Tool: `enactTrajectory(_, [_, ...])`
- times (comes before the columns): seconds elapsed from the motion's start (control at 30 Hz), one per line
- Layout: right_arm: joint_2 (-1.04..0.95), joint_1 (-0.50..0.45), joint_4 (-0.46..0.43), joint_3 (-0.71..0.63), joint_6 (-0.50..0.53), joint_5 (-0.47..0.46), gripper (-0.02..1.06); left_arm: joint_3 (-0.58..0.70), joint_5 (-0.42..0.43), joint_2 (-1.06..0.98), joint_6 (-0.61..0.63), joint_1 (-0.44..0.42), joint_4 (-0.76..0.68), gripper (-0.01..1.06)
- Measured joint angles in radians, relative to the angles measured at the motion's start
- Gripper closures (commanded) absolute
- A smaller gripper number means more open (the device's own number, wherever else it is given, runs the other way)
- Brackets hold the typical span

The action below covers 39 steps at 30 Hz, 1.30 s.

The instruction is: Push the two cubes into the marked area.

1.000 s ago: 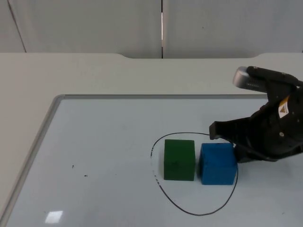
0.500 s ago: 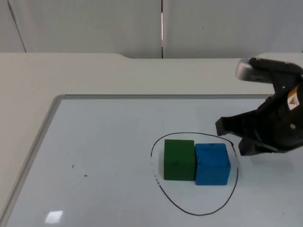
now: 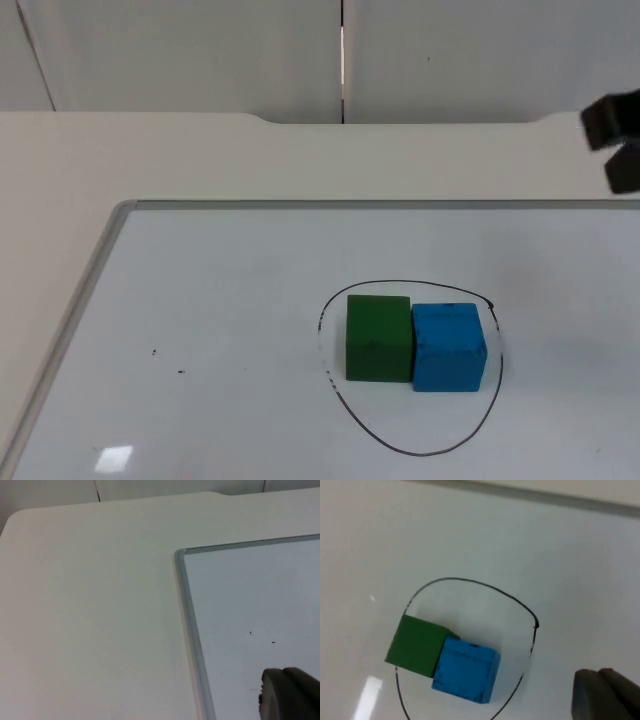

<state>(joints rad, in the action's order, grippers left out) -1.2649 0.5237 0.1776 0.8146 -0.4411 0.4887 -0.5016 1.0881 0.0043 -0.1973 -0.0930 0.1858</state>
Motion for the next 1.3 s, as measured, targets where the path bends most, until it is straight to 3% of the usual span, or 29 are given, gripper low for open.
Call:
enactTrajectory(0.23, [0.257, 0.0, 0.002, 0.0, 0.087, 0.077, 1.05, 0.0, 0.0, 0.0, 0.0, 0.0, 0.0, 1.05])
enactTrajectory(0.6, [0.526, 0.0, 0.007, 0.0, 0.132, 0.183, 1.05, 0.0, 0.0, 0.0, 0.0, 0.0, 0.0, 1.05])
enactTrajectory(0.87, [0.6, 0.0, 0.016, -0.012, 0.155, 0.251, 1.05, 0.0, 0.0, 0.0, 0.0, 0.0, 0.0, 1.05])
enactTrajectory(1.3, [0.753, 0.0, 0.024, -0.16, 0.176, 0.254, 1.05, 0.0, 0.0, 0.0, 0.0, 0.0, 0.002, 1.05])
